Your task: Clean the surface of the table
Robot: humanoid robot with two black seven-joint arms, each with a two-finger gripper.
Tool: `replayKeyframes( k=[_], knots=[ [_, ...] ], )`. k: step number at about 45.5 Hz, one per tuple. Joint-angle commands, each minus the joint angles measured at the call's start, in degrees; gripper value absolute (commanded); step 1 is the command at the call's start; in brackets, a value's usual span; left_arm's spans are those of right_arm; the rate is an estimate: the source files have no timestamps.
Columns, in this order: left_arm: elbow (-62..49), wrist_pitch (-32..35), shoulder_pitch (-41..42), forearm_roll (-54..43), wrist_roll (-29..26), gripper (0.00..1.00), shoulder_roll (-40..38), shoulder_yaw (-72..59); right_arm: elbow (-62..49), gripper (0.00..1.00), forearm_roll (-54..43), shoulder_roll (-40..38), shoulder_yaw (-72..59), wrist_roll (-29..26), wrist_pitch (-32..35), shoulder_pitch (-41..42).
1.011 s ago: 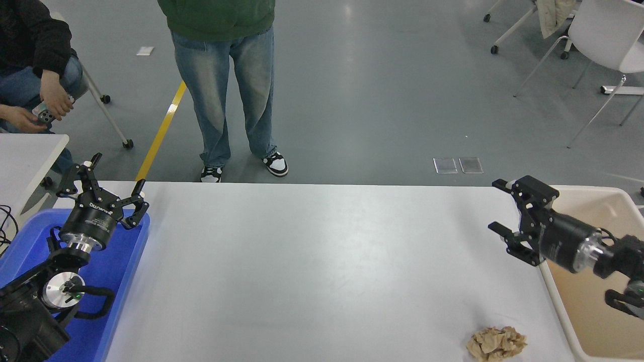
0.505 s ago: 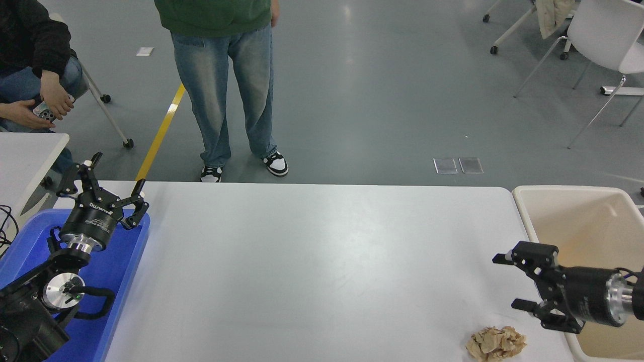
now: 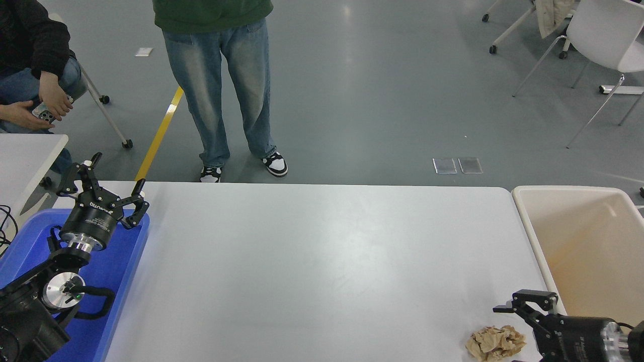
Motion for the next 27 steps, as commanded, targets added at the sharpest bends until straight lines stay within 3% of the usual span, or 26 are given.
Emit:
replayKeyframes(
  k=[1,16,27],
  knots=[
    [0.01,0.00,0.01,0.00,0.00,1.00,0.00,-0.03,-1.38,0.99,0.25,4.77,1.15,-0.08,-4.17,0.06],
    [0.01,0.00,0.01,0.00,0.00,1.00,0.00,-0.03,-3.40,0.99,-12.48,4.86,-1.66,-0.35,-3.38,-0.47],
    [0.01,0.00,0.01,0.00,0.00,1.00,0.00,-0.03,-6.65,0.99,-14.34,5.47,-2.01,-0.43,-3.55,-0.64]
  ],
)
